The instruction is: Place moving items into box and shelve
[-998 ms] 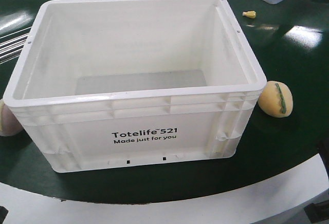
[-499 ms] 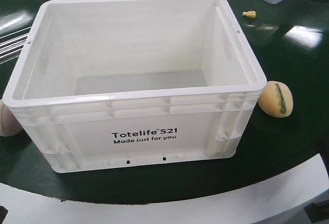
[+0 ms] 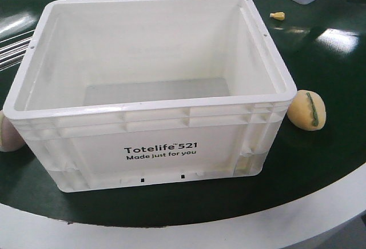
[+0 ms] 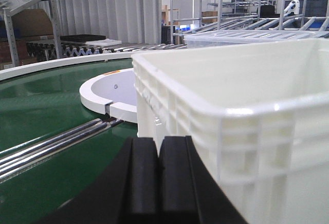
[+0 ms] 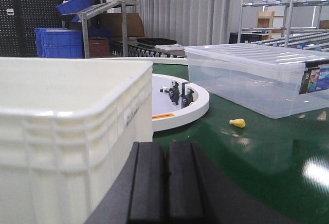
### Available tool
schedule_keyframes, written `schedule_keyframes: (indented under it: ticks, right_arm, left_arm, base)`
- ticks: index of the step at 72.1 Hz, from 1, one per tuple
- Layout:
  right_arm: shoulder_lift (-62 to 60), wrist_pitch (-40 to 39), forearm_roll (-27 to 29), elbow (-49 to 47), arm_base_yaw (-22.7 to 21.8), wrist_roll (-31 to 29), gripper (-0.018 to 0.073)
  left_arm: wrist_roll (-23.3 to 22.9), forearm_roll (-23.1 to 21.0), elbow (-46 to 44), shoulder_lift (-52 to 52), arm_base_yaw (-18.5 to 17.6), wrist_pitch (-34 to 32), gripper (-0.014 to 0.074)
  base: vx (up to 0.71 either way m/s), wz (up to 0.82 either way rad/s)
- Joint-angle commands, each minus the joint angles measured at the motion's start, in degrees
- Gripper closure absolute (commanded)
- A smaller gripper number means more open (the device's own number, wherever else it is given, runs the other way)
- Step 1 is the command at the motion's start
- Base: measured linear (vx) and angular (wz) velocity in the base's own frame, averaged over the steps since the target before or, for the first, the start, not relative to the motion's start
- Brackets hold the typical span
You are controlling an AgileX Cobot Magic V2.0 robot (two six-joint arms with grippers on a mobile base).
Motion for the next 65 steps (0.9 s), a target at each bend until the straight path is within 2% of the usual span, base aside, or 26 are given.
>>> schedule_keyframes:
  ticks: [1,20,33,49,65]
  right_arm:
    - [5.14,-4.17,-0.61,-5.86,-0.13,-0.51,0.0575]
    - [23.58,-4.56,-2.09,-21.22,-0.13,-3.45,0.0575]
    - [32.58,-9.26,-2.09,-27.94,-0.13,-3.45,0.0575]
    - [36.53,-16.62,-2.09,-28.79,-0.13,-3.45,0.0575]
    - [36.53,-17.06,-2.09,-28.79,-0.13,-3.4,0.0575]
  left_arm:
    - [-0.05,-0.33,-5.38,5.43,-0.19,-4.84,0.0622]
    - [-0.05,-0.39,-19.8,23.48,-0.19,-7.22,0.0622]
    - [-0.05,-0.39,-27.41,32.74,-0.19,-9.73,0.0622]
    - [-0.05,-0.43,-30.45,36.59,-0.19,-11.83,0.0622]
    - [-0.05,-0.43,-30.45,36.59,-0.19,-12.65,0.0622]
  base:
    - [0.0,0.0]
    - [0.0,0.0]
    - [0.0,0.0]
    - [0.0,0.0]
    - [0.0,0.0]
